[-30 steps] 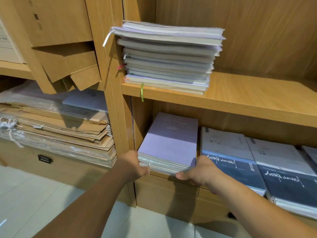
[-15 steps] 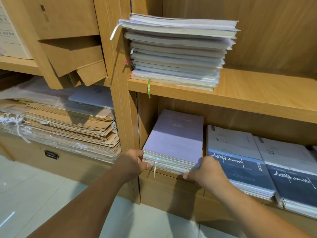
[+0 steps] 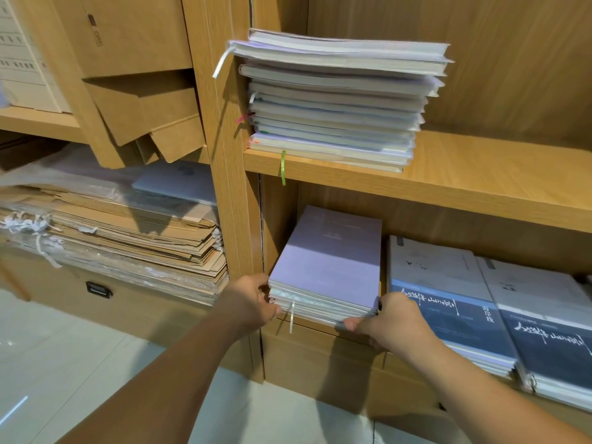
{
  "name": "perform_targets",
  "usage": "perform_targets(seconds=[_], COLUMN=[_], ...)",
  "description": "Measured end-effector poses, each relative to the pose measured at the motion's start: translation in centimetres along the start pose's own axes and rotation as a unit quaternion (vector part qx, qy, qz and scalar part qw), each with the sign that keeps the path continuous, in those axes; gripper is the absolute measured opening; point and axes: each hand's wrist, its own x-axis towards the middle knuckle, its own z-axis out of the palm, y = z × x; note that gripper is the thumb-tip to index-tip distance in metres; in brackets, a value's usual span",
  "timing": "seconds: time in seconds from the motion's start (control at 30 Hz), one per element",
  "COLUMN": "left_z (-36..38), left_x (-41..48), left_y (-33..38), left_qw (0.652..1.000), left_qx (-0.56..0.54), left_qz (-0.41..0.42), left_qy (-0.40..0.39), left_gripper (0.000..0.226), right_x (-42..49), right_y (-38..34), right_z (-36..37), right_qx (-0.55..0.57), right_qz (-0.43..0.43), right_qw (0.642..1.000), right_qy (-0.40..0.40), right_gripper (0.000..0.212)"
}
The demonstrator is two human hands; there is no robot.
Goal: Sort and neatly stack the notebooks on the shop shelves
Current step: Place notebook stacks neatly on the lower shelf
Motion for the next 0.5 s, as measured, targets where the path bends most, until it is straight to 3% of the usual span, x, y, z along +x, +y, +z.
perform_targets(seconds=[0.17,0.27,0.33,0.4,0.5], left_z=[-0.3,-0.3,-0.5,-0.6,-0.7], left_x=[0.2,0.2,-0.1,-0.3,-0.3], left_y=[0.3,0.8,1.1,1.2,1.3], left_qw=[0.999,0.998,0.998,0.998,0.998], left_qx=[0.004,0.005,-0.002,0.004,-0.009], left_qz=[0.035,0.053,0.053,0.053,0.055], left_qy=[0.023,0.028,0.037,0.04,0.022], left_gripper=[0.017,0.057,0.065,0.058,0.042], right_x=[0.5,0.3,0.2,0.3,0.3], right_y=[0.0,-0.1,0.1,0.4,0.6], right_z=[-1.0,-0.8,-0.4,0.0,0.1], right_qx=[-0.025,0.0,0.004,0.001,0.027], right_qz=[-0.037,-0.085,-0.114,-0.118,-0.113], right_qw=[0.999,0.996,0.993,0.993,0.993], right_qy=[0.011,0.0,-0.004,0.011,0.025], right_gripper=[0.073,0.099,0.085,0.072,0.073])
